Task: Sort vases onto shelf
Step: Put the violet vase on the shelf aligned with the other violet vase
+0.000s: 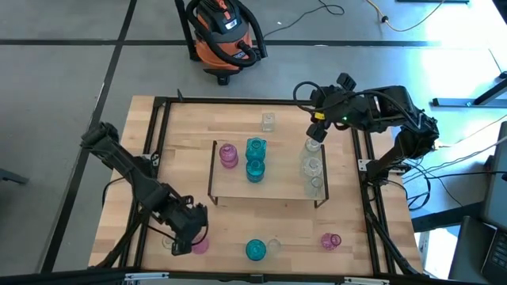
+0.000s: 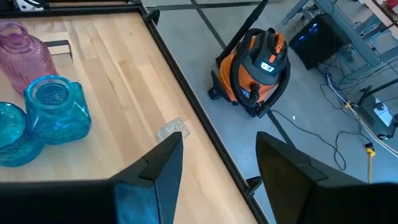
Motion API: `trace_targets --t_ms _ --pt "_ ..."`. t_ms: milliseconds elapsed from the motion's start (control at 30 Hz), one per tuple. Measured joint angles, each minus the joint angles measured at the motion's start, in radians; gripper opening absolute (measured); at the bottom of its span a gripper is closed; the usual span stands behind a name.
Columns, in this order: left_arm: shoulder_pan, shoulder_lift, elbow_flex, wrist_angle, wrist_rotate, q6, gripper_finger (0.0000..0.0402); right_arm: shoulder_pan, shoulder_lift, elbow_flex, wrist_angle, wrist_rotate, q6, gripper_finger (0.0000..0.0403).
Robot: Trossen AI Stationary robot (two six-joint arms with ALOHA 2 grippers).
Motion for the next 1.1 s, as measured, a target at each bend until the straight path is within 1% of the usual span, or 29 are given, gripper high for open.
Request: trace_targets --t_ms 633,700,767,867,933,967,1100 --pt "-0.007 0.067 0.0 0.046 0.01 0.001 0.014 0.0 0.0 0.0 0.0 -0.004 0.0 0.0186" --pt "-0.008 0.07 0.0 0.043 0.012 0.001 0.0128 0.0 0.0 0.0 0.0 -0.004 -0.001 0.0186" --pt "-0.007 0.069 0.001 0.023 0.013 0.001 0.0107 0.0 0.0 0.0 0.0 -0.004 -0.001 0.0186" --pt "-0.005 0.067 0.001 0.0 0.018 0.001 0.0059 0.0 0.0 0.0 0.0 -0.004 -0.001 0.0186" --pt "-0.001 0.067 0.001 -0.007 0.05 0.001 0.0026 0.0 0.0 0.0 0.0 -0.004 -0.002 0.0186" --pt "0.001 0.067 0.002 -0.009 0.067 -0.002 0.0021 0.0 0.0 0.0 0.0 -0.004 -0.003 0.0186" --pt "0.014 0.066 0.012 -0.044 0.14 0.026 0.0021 0.0 0.0 0.0 0.0 -0.004 -0.018 0.0186"
